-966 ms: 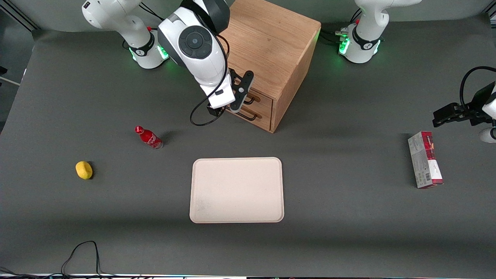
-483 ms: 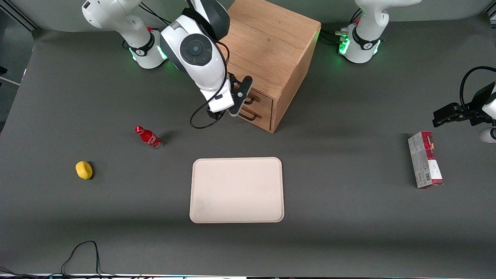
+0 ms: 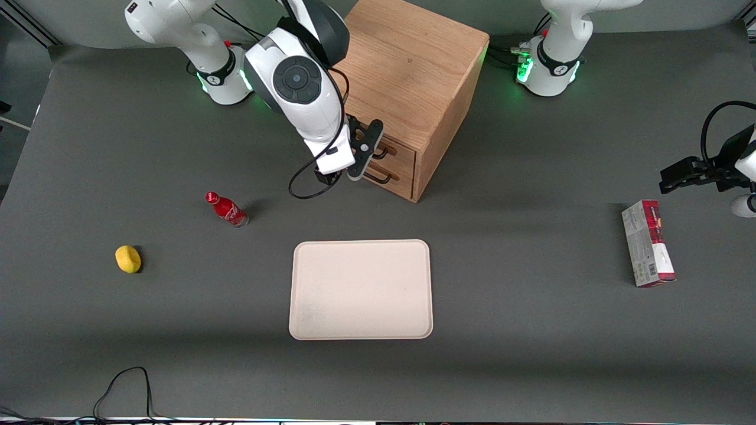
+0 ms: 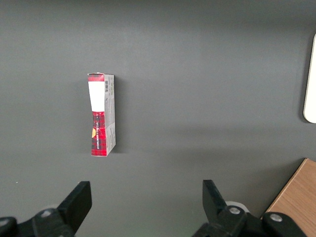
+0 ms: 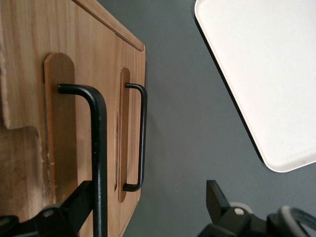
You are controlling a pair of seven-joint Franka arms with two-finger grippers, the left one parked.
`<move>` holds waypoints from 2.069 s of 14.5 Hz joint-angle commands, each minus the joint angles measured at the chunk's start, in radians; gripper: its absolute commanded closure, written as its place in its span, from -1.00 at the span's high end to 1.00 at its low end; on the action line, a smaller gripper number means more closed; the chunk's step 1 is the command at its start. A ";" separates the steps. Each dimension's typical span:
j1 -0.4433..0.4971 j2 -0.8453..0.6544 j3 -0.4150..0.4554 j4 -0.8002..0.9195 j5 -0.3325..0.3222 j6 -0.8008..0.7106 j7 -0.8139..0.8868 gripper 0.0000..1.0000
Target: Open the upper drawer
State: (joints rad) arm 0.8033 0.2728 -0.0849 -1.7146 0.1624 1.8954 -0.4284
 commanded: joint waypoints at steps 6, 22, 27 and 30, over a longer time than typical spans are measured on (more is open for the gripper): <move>0.001 0.008 -0.012 -0.057 0.003 0.093 0.010 1.00; -0.134 0.118 -0.016 0.098 -0.003 0.077 -0.079 1.00; -0.180 0.175 -0.016 0.203 -0.015 -0.007 -0.099 1.00; -0.203 0.194 -0.016 0.237 -0.017 -0.027 -0.102 1.00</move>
State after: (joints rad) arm 0.6178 0.4294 -0.1020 -1.5444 0.1569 1.9021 -0.5052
